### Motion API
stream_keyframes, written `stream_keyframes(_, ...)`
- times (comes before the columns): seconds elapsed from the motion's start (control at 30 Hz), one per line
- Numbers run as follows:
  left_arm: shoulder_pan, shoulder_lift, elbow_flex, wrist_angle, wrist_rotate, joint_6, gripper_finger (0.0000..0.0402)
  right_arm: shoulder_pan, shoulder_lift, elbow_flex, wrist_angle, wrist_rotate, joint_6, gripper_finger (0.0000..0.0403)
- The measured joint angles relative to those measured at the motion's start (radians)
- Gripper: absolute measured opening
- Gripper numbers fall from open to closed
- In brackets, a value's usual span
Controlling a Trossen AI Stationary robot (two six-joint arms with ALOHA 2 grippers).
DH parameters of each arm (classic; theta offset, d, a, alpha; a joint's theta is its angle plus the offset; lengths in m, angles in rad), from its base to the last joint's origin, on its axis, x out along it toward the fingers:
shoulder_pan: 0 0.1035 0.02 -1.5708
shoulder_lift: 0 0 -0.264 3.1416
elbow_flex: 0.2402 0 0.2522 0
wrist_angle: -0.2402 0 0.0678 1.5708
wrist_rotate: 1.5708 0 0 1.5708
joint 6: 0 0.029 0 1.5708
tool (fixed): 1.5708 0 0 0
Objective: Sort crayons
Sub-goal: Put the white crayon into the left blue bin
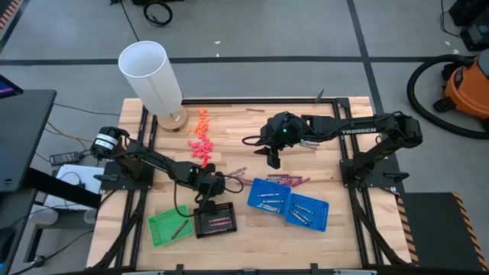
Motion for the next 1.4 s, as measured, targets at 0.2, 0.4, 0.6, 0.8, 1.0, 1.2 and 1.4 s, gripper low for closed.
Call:
stream_keyframes(0.2, 0.003, -0.022, -0.005, 0.001, 0.006, -0.027, 0.0018, 0.000, 0.000, 0.000, 0.000, 0.000, -0.006, 0.0146)
stream_keyframes(0.4, 0.007, -0.106, -0.006, -0.010, 0.016, -0.094, 0.0018, 0.000, 0.000, 0.000, 0.001, 0.000, -0.015, 0.0146)
stream_keyframes(0.6, 0.003, -0.194, -0.005, 0.000, 0.000, -0.168, 0.0018, 0.000, 0.000, 0.000, 0.008, 0.000, -0.024, 0.0146)
stream_keyframes(0.8, -0.019, -0.253, -0.005, 0.018, -0.002, -0.214, 0.0018, 0.000, 0.000, 0.000, 0.008, 0.000, -0.024, 0.0146)
stream_keyframes(1.0, -0.057, -0.261, 0.007, 0.007, -0.010, -0.263, 0.0018, 0.000, 0.000, 0.000, 0.006, 0.000, -0.023, 0.0146)
stream_keyframes(1.2, -0.088, -0.257, 0.084, -0.043, -0.083, -0.260, 0.0018, -0.003, 0.000, 0.000, 0.006, -0.001, -0.025, 0.0144)
stream_keyframes(1.4, -0.103, -0.257, 0.184, -0.141, -0.145, -0.258, 0.0018, -0.005, 0.000, 0.000, 0.006, -0.001, -0.033, 0.0144)
